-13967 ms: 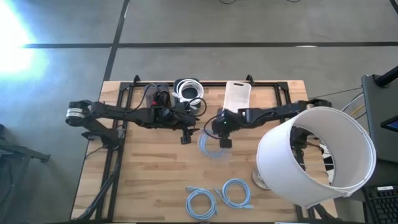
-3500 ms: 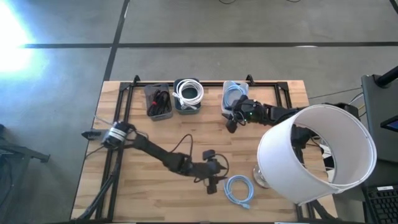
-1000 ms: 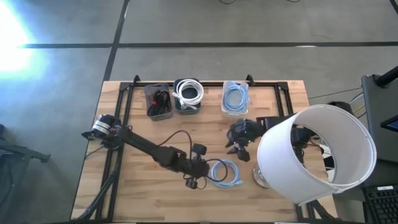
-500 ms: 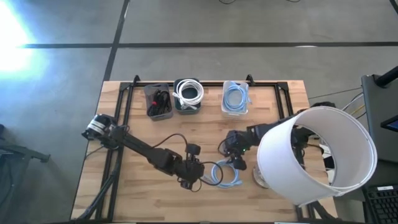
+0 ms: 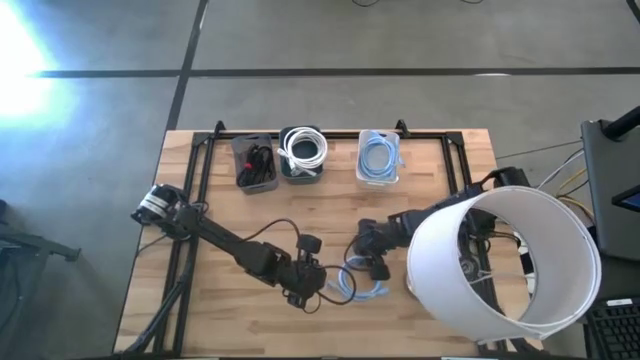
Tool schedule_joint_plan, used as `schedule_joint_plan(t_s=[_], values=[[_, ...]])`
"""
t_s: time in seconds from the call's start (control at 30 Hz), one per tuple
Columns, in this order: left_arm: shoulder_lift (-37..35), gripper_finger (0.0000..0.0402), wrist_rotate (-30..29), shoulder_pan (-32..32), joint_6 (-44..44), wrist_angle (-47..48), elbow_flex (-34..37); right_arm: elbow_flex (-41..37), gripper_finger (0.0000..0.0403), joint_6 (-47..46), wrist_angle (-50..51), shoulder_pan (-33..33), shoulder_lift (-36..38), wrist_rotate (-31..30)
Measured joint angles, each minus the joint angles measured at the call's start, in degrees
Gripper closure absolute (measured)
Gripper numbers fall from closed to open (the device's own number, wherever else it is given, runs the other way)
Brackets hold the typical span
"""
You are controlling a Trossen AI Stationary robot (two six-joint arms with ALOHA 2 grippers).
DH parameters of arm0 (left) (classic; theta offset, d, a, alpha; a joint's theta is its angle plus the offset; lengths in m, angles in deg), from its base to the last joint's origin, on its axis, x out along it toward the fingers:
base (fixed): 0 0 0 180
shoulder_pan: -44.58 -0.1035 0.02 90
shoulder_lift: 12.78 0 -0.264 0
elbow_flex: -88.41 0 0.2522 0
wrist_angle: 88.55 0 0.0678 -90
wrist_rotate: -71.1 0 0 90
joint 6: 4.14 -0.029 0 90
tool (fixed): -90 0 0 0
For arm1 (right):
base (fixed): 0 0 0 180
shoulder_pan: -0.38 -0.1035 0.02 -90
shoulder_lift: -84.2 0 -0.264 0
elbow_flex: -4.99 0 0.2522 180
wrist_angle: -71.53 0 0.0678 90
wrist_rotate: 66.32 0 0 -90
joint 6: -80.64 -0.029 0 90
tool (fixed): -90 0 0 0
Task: Sort HDMI cables
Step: Put the light blue HDMI cable into the white bin
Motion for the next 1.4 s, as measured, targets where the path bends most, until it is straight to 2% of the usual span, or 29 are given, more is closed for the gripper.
schedule_joint_plan(t_s=[0.13,0.37,0.57,0.77,0.93,1.03,1.13,1.4], values=[[0.00,0.0354,-0.05,-0.01,-0.62,-0.04,0.00,0.00,0.0262,0.00,-0.17,0.07,0.13,-0.86],[0.00,0.0354,-0.05,-0.01,-0.59,-0.04,0.00,-0.04,0.0319,1.66,-0.03,0.13,0.15,-1.69],[0.00,0.0354,-0.07,-0.01,-0.58,-0.06,0.00,0.09,0.0365,8.47,0.96,0.24,0.40,-2.33],[0.00,0.0354,-0.07,-0.01,-0.54,-0.06,0.00,-0.32,0.0387,11.00,2.67,0.75,3.03,-8.78],[0.00,0.0354,-0.08,-0.01,-0.55,-0.08,0.00,-0.28,0.0388,6.52,5.36,1.18,9.05,-15.21],[0.00,0.0354,-0.07,-0.01,-0.60,-0.09,0.00,-0.36,0.0388,5.44,8.81,1.27,12.06,-24.12],[0.00,0.0354,-0.10,-0.01,-0.62,-0.63,0.00,-0.37,0.0389,5.14,9.15,1.29,15.19,-36.51],[0.00,0.0354,-0.10,-0.03,-0.91,-2.07,0.02,-0.25,0.0389,4.74,8.34,2.61,21.59,-84.04]])
